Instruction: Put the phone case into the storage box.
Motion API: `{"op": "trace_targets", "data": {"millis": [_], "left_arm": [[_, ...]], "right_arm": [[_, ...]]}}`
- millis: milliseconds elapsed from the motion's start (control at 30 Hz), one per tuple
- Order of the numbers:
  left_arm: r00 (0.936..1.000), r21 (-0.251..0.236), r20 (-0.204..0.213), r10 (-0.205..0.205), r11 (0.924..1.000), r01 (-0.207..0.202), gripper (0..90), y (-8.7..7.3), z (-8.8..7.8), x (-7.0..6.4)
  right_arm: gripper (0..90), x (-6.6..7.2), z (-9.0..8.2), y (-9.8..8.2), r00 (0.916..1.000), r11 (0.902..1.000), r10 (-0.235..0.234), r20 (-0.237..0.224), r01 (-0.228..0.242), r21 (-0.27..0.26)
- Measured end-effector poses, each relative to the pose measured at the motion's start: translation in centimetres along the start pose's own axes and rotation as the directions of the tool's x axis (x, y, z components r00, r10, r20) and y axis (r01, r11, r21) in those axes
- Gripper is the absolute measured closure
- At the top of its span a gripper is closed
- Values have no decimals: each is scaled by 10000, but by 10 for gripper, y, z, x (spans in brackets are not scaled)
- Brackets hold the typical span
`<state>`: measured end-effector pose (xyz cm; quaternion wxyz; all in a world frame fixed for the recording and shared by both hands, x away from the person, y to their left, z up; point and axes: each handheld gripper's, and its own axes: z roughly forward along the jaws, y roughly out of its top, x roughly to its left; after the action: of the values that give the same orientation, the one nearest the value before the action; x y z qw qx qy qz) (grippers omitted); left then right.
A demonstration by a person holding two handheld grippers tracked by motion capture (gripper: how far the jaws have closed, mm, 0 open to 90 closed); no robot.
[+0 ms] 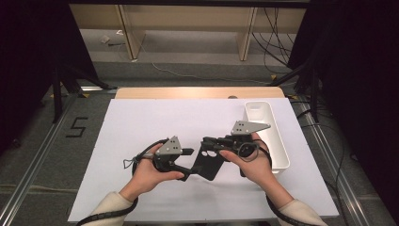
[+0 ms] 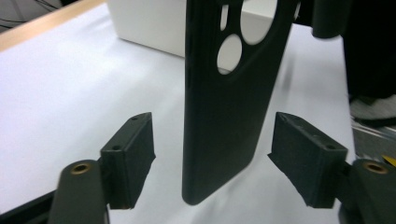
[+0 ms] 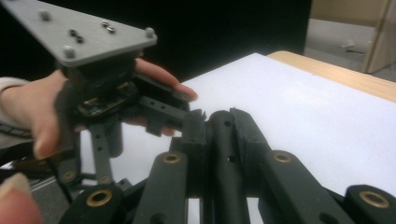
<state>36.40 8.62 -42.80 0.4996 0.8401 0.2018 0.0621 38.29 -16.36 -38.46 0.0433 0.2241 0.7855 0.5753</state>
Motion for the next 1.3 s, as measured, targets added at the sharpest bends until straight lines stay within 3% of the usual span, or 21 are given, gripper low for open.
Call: {"op": "trace_targets", "data": {"millis": [267,400,567,800,1067,1167,1300], "left_arm": [[9968,16,687,411,9991,-413,378,-3,6,-1],[9942,-41,1060,199,9998,-196,391,-5,8,-1],[9867,97,1618,161,9998,-179,478,-8,11,-1],[9835,174,1739,493,9984,-531,589,-10,16,-5],[9818,125,1809,577,9981,-610,735,-9,11,-3],[9813,204,1885,384,9989,-430,786,-8,9,-3],[9884,311,1472,378,9986,-429,794,-4,8,-5]], "right_arm": [[778,0,1,1,9954,9993,-256,-926,280,248],[778,3,3,1,9919,9989,-301,-1234,341,309],[778,5,5,2,9877,9981,-448,-1495,505,345],[777,9,6,3,9800,9972,-631,-1888,698,287],[769,10,6,5,9717,9963,-813,-2218,857,104],[731,11,5,6,9727,9950,-961,-2114,995,53],[575,10,4,7,9794,9923,-1222,-1608,1234,-24]]}}
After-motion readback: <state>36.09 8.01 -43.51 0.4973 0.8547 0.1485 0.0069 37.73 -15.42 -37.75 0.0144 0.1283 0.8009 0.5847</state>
